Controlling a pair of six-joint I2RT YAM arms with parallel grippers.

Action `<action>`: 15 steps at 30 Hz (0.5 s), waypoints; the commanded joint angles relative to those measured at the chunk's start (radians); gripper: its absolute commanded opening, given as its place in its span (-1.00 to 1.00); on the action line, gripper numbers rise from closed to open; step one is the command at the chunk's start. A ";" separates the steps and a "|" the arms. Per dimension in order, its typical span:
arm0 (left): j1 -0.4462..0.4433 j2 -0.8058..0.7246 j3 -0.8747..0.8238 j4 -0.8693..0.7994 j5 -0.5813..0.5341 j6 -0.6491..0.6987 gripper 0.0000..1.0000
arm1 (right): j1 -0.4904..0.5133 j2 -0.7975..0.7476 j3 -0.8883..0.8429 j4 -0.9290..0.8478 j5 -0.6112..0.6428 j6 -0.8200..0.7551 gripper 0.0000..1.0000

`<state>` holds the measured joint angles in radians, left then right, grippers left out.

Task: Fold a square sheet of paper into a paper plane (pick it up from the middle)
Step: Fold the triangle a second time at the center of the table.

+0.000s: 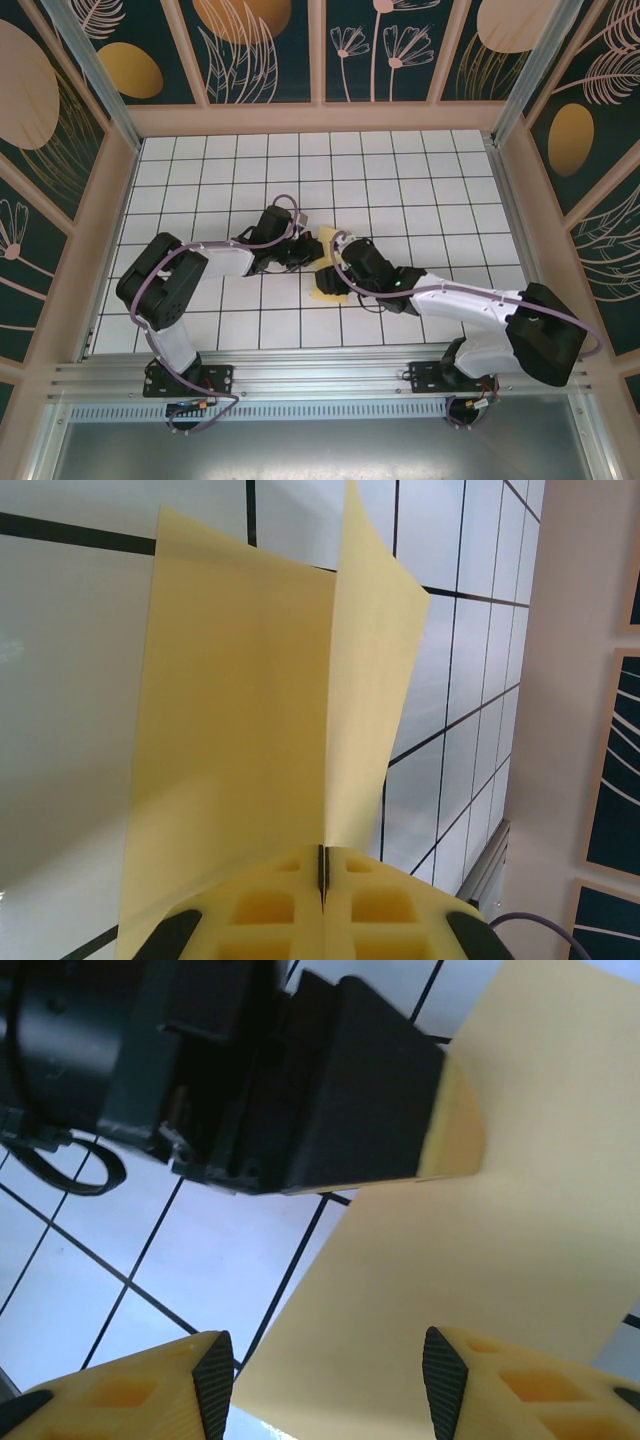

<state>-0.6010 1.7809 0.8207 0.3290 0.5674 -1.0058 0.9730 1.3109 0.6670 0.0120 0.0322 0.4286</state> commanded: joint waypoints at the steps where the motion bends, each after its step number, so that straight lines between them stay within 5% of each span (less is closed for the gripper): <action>1: 0.004 0.021 0.011 0.004 0.004 -0.014 -0.94 | 0.049 0.044 0.054 -0.060 0.067 -0.054 0.13; 15: 0.005 0.031 0.020 -0.010 0.008 -0.013 -0.94 | 0.205 0.235 0.209 -0.250 0.327 -0.069 0.15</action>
<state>-0.6010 1.7958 0.8211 0.3286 0.5678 -1.0077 1.1595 1.5215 0.8284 -0.1555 0.2478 0.3714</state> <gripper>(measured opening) 0.051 0.573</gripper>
